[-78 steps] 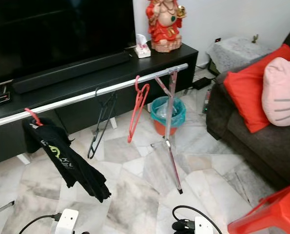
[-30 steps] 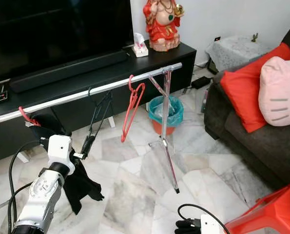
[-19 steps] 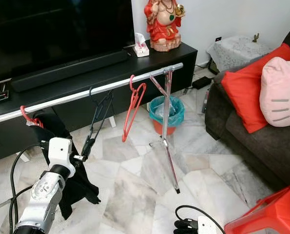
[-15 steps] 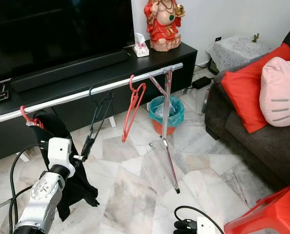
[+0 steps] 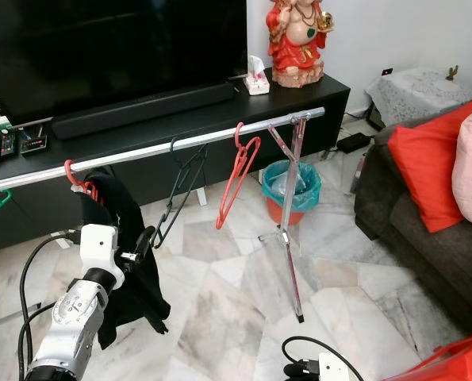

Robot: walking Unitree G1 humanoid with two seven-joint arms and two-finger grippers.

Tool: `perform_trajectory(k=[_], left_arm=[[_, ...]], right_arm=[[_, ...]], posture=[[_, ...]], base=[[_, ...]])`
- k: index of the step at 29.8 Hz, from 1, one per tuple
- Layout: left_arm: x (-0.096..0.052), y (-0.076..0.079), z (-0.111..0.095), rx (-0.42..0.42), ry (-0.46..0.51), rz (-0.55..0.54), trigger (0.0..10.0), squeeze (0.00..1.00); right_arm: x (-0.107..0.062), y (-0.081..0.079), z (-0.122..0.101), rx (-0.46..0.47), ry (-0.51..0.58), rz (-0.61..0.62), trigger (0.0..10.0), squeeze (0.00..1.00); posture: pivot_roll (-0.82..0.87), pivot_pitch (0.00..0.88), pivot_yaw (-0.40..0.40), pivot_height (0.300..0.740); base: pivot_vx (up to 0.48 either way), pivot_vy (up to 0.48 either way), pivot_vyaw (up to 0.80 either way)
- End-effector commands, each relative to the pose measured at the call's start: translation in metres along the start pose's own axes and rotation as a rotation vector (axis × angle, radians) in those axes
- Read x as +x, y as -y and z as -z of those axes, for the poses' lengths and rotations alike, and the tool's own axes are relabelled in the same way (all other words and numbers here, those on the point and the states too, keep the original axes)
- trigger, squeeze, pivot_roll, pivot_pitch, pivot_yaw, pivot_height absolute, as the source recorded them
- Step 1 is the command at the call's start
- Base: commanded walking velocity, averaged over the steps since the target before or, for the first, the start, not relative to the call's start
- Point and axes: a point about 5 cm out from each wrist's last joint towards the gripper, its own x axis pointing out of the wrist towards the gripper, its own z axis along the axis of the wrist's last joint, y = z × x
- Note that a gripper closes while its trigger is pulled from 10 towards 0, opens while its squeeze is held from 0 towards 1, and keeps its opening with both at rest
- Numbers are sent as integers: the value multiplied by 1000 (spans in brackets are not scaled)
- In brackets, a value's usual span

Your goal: Hang hanger

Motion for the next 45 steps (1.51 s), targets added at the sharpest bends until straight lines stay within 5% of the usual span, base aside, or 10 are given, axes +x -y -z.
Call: perform_trajectory(k=[1, 21, 45], left_arm=[[2, -1, -2, -12, 8, -3, 10000, 0], [4, -1, -3, -13, 12, -8, 10000, 0], [3, 0, -4, -17, 19, -3, 10000, 0]], right_arm=[[0, 1, 1, 14, -6, 1, 10000, 0], [3, -17, -15, 10, 15, 8, 10000, 0], [6, -21, -38, 3, 44, 7, 10000, 0]], posture=[[-55, 0, 60, 740], [-52, 0, 60, 740], [-50, 0, 61, 740]], base=[[240, 0, 0], [205, 0, 0], [241, 0, 0]])
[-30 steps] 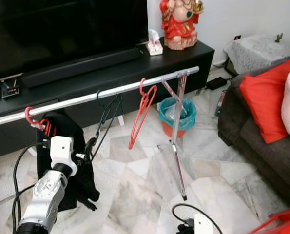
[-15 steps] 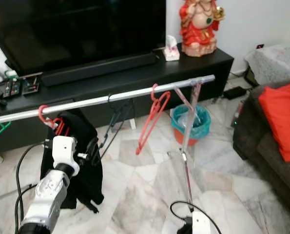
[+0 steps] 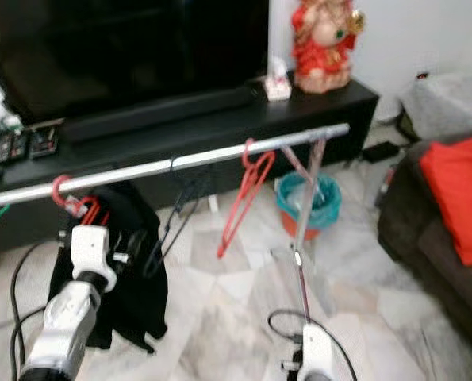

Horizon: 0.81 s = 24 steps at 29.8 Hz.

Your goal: Hang hanger

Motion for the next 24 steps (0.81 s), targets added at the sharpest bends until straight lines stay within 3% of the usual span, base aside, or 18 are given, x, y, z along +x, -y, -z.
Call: perform_trajectory(k=[1, 17, 24], left_arm=[[-2, -8, -2, 6, 5, -20, 10000, 0], [-2, -7, -2, -3, 9, -12, 10000, 0], [-4, -3, -3, -33, 13, 46, 10000, 0]], right_arm=[[1, -3, -9, -1, 23, -6, 10000, 0], [1, 0, -11, -6, 25, -4, 10000, 0], [1, 0, -11, -6, 23, -4, 10000, 0]], posture=[[-51, 0, 61, 740], [-50, 0, 61, 740], [-48, 0, 61, 740]], base=[[270, 0, 0], [218, 0, 0], [0, 0, 0]])
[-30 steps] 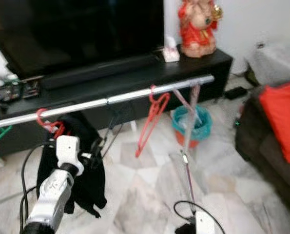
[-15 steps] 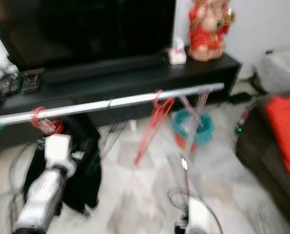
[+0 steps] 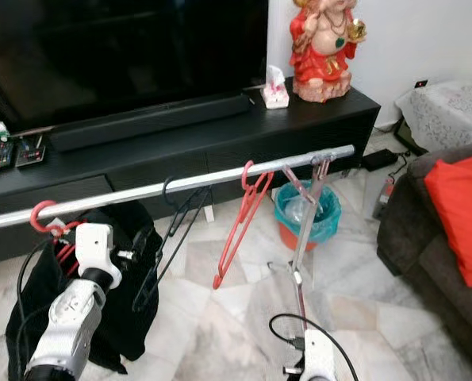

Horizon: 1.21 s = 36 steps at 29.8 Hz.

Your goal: Hang hanger

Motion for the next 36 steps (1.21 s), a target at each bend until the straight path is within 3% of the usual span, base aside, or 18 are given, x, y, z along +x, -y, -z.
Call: perform_trajectory(k=[1, 8, 17, 22, 23, 25, 26, 27, 28, 29, 30, 35, 36], left_arm=[[-3, 2, 1, -20, -15, 37, 10000, 0], [1, 13, 5, -24, -67, 152, 10000, 0], [13, 13, 7, -15, -115, 162, 10000, 0], [15, 13, 7, -14, -118, 163, 10000, 0], [15, 14, 7, -11, -118, 166, 10000, 0], [15, 15, 7, -11, -118, 168, 10000, 0], [15, 15, 7, -11, -118, 167, 10000, 0], [15, 15, 7, -11, -118, 167, 10000, 0], [15, 15, 7, -11, -118, 166, 10000, 0], [15, 14, 8, -11, -119, 164, 10000, 0], [15, 14, 8, -11, -119, 164, 10000, 0], [16, 13, 9, -8, -122, 163, 10000, 0], [16, 13, 9, -8, -122, 163, 10000, 0]], right_arm=[[0, 0, 0, -2, 4, 0, 10000, 0], [0, -1, -1, 0, 4, -2, 10000, 0], [0, -1, -1, 6, 2, 4, 10000, 0], [0, 13, 0, 22, 3, 69, 10000, 0], [-2, 30, 7, -4, -10, 158, 10000, 0], [-3, 40, 12, -12, -19, 212, 10000, 0], [-11, 73, 31, -1, -46, 365, 10000, 0], [-11, 73, 31, -1, -46, 365, 10000, 0], [-15, 87, 35, 8, -49, 431, 10000, 0], [-23, 116, 35, -6, -44, 549, 10000, 0], [-23, 116, 35, -6, -44, 549, 10000, 0], [-41, 176, 11, -111, 33, 756, 10000, 0], [-41, 176, 11, -111, 33, 756, 10000, 0]], posture=[[-46, 0, 62, 740], [-47, 0, 64, 740], [-51, 0, 67, 740], [-58, 0, 68, 740], [-56, 0, 67, 740], [-55, 0, 67, 740], [-52, 0, 67, 740], [-52, 0, 67, 740], [-52, 0, 67, 740], [-57, 0, 70, 740], [-57, 0, 70, 740], [-64, 0, 72, 740], [-64, 0, 72, 740]], base=[[0, 0, 0], [0, 0, 0], [0, 0, 0], [0, 0, 0], [0, 0, 0], [0, 0, 0], [0, 0, 0], [0, 0, 0], [0, 0, 0], [0, 0, 0], [0, 0, 0], [0, 0, 0], [0, 0, 0]])
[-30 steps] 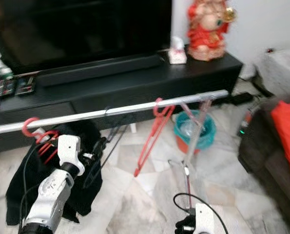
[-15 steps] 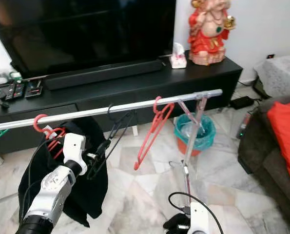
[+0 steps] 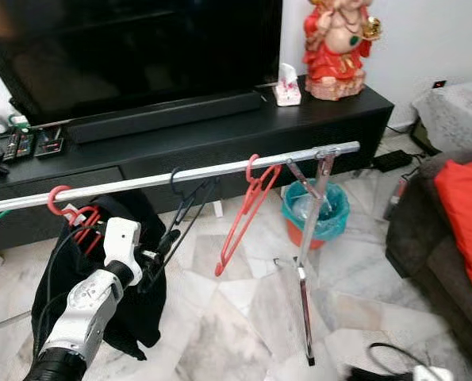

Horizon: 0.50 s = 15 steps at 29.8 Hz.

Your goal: Hang hanger

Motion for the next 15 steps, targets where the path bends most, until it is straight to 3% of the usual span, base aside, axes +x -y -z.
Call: perform_trajectory(k=[1, 2, 8, 12, 13, 15], left_arm=[[0, -4, 1, 9, -13, -8, 10000, 0], [0, -4, 2, 8, -14, -9, 10000, 0], [1, -5, 2, 12, -15, -11, 10000, 0], [2, -5, 2, 13, -16, -10, 10000, 0], [2, -5, 2, 13, -15, -9, 10000, 0], [2, -5, 2, 13, -15, -9, 10000, 0]], right_arm=[[7, 19, -18, 17, 72, 94, 10000, 0], [10, 30, -24, 26, 91, 135, 10000, 0], [14, 44, -41, 39, 144, 204, 10000, 0], [12, 37, -44, 50, 149, 173, 10000, 0], [10, 26, -45, 61, 147, 126, 10000, 0], [9, 21, -44, 61, 144, 106, 10000, 0]], posture=[[-68, 0, 74, 740], [-72, 0, 76, 740], [-75, 0, 80, 740], [-78, 0, 81, 740], [-78, 0, 81, 740], [-70, 0, 79, 740]], base=[[0, 0, 0], [0, 0, 0], [0, 0, 0], [0, 0, 0], [0, 0, 0], [0, 0, 0]])
